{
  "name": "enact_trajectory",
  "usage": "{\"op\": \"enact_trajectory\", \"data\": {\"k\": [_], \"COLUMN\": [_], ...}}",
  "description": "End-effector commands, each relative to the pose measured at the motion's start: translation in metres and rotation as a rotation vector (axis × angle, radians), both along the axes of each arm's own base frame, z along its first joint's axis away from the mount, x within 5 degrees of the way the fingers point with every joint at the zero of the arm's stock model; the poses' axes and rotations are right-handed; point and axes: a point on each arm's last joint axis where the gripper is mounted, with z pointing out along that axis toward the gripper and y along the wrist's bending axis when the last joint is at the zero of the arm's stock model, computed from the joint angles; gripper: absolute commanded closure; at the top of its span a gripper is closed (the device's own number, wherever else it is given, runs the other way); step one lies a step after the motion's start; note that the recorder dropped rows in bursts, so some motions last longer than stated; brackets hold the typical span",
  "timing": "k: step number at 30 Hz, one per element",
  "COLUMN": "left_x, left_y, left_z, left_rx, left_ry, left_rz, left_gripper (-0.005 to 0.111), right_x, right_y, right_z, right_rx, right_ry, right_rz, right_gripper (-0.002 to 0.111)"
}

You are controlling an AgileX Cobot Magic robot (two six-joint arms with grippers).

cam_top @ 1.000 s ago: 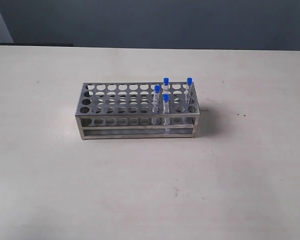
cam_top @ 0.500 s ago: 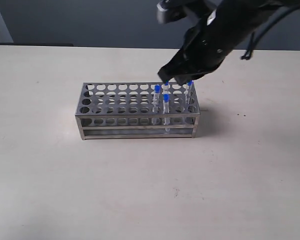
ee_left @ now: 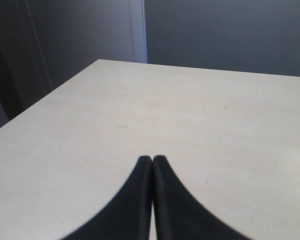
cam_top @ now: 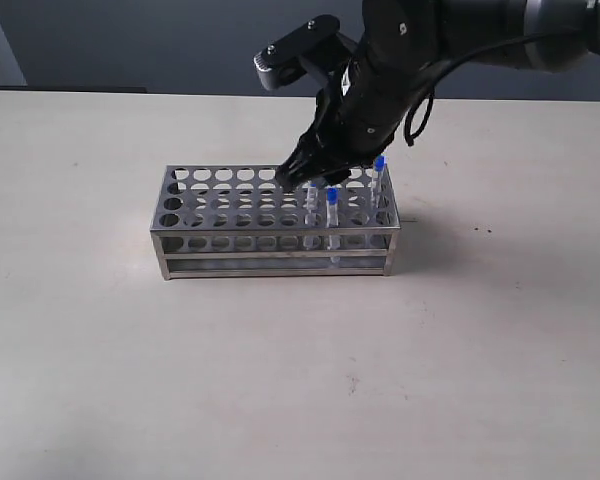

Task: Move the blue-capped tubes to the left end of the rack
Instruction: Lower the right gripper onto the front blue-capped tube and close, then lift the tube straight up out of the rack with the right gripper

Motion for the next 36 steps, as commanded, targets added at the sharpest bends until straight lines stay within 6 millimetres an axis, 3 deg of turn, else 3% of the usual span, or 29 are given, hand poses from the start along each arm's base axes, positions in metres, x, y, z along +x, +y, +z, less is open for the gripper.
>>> {"op": "enact_trajectory", "data": {"k": [1, 12, 14, 17, 18, 22, 36], "left_x": [0.001, 0.001, 0.001, 0.001, 0.001, 0.001, 0.001], "left_y": [0.000, 0.000, 0.000, 0.000, 0.000, 0.000, 0.000], "left_z": [0.000, 0.000, 0.000, 0.000, 0.000, 0.000, 0.000], "left_rx": [-0.006, -0.006, -0.006, -0.006, -0.006, -0.006, -0.006], "left_ry": [-0.005, -0.005, -0.005, -0.005, -0.005, -0.005, -0.005], "left_rz": [-0.006, -0.006, -0.006, -0.006, -0.006, -0.006, -0.006], "left_gripper": [0.106, 0.106, 0.106, 0.106, 0.106, 0.106, 0.106], "right_x": [0.005, 0.009, 0.010, 0.009, 0.009, 0.006, -0.007], "right_y": [0.002, 0.007, 0.007, 0.006, 0.006, 0.004, -0.008], "right_z": [-0.012, -0.038, -0.042, -0.043, -0.042, -0.031, 0.037], "right_rx": [-0.022, -0.057, -0.064, -0.074, -0.074, -0.068, 0.063], "right_ry": [0.012, 0.052, 0.059, 0.069, 0.069, 0.062, -0.072], "right_rz": [-0.005, -0.009, -0.009, -0.010, -0.010, -0.010, -0.009], "right_gripper": [0.067, 0.068, 0.077, 0.106, 0.108, 0.108, 0.108]}}
